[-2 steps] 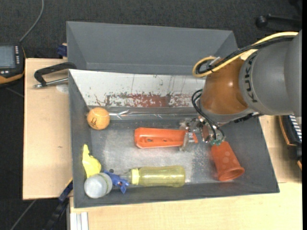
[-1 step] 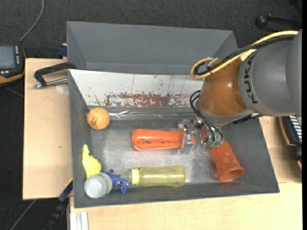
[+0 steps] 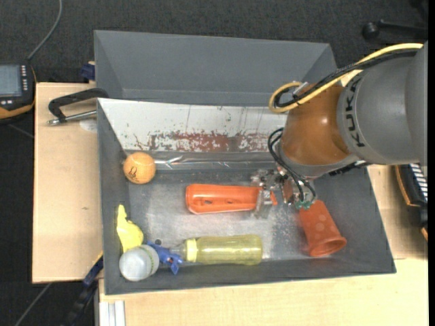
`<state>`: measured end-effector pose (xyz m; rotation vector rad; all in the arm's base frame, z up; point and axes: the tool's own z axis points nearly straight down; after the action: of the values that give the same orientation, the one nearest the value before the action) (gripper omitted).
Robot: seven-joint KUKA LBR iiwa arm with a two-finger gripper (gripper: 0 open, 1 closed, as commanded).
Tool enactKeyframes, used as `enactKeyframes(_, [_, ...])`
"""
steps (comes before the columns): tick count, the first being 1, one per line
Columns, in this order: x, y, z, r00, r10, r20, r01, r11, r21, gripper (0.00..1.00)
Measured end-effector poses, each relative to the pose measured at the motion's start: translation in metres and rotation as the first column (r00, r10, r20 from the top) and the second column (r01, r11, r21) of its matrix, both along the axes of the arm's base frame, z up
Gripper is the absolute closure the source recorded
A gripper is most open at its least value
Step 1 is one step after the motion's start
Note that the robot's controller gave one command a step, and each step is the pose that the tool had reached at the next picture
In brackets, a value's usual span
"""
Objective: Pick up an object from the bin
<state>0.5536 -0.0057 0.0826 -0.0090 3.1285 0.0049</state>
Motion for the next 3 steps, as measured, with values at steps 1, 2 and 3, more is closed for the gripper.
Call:
enactKeyframes(1, [-0.007,0.014,0.046,1.0,0.019,-0.004,-0.019,1.0,0.0,1.0])
enactKeyframes(2, [0.005,0.014,0.056,1.0,0.021,0.016,-0.021,1.0,0.0,1.0])
enactKeyframes(3, [-0.006,0.016,0.077,1.0,0.022,-0.008,-0.022,1.0,0.0,1.0])
